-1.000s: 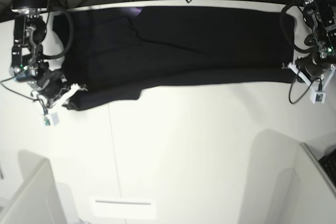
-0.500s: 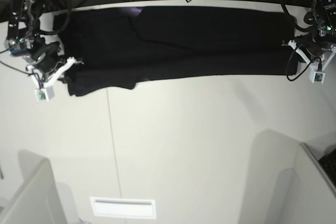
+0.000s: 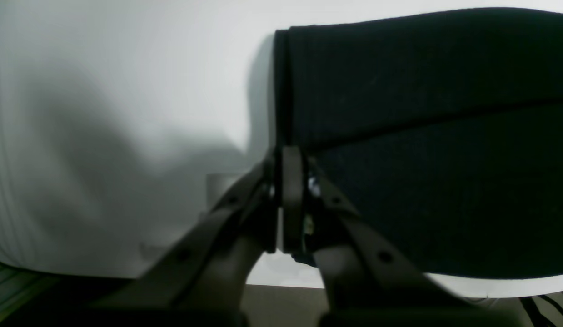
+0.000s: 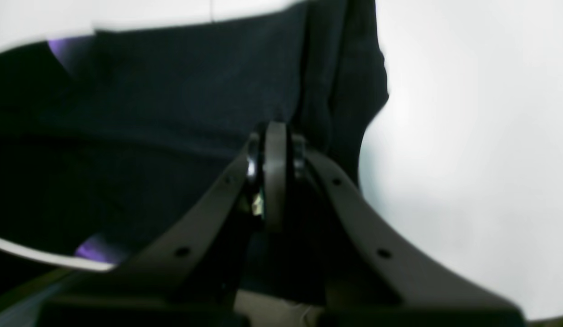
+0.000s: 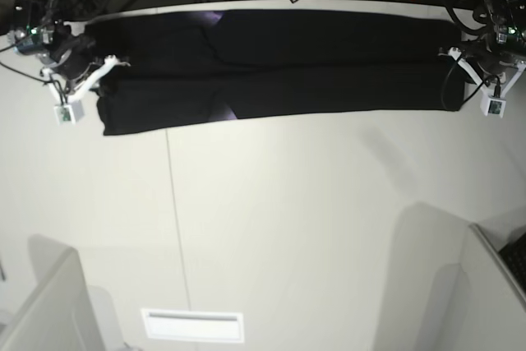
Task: Fold the T-shirt properly
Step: 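Lift the hem with both grippers and fold it over onto the collar edge, then release the hem and raise both grippers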
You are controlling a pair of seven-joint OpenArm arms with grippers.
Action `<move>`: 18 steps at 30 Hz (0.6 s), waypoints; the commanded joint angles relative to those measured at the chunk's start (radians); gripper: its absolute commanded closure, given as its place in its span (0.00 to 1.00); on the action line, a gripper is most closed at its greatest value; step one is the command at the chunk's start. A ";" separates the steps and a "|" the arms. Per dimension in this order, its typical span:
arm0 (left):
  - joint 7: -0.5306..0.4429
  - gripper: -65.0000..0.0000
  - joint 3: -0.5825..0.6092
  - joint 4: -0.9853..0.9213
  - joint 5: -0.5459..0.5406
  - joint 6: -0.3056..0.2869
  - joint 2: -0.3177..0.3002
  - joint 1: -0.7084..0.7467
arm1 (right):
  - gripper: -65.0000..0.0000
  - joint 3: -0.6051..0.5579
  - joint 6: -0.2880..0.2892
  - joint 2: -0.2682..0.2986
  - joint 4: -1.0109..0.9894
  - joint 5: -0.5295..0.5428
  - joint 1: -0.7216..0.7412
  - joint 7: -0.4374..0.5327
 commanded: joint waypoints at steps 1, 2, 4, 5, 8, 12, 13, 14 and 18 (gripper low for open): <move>-0.008 1.00 -0.010 0.016 0.003 0.004 -0.017 0.004 | 1.00 0.021 0.001 0.002 0.021 0.011 0.000 0.015; -0.008 1.00 -0.010 0.016 0.003 0.004 -0.017 0.004 | 1.00 0.033 0.001 -0.003 0.021 0.011 -0.009 0.014; -0.008 1.00 -0.010 0.014 0.003 0.004 -0.020 0.004 | 1.00 0.052 0.001 -0.015 0.039 0.011 -0.032 0.014; -0.008 1.00 -0.010 0.014 0.003 0.004 -0.023 0.006 | 1.00 0.058 0.001 -0.017 0.047 0.011 -0.041 0.014; -0.008 1.00 -0.010 0.014 0.003 0.004 -0.026 0.006 | 1.00 0.061 0.001 -0.018 0.048 0.011 -0.059 0.014; -0.008 1.00 -0.010 0.014 0.003 0.004 -0.028 0.006 | 1.00 0.058 0.001 -0.020 0.050 0.011 -0.096 0.014; -0.008 1.00 -0.010 0.014 0.005 0.004 -0.028 0.006 | 1.00 0.056 0.001 -0.020 0.050 0.011 -0.098 0.014; -0.008 1.00 -0.010 0.013 0.005 0.004 -0.028 0.006 | 1.00 0.055 0.001 -0.020 0.048 0.009 -0.099 0.017; -0.008 1.00 -0.009 0.013 0.006 0.004 -0.026 0.027 | 1.00 0.055 0.001 -0.021 0.047 0.006 -0.093 0.015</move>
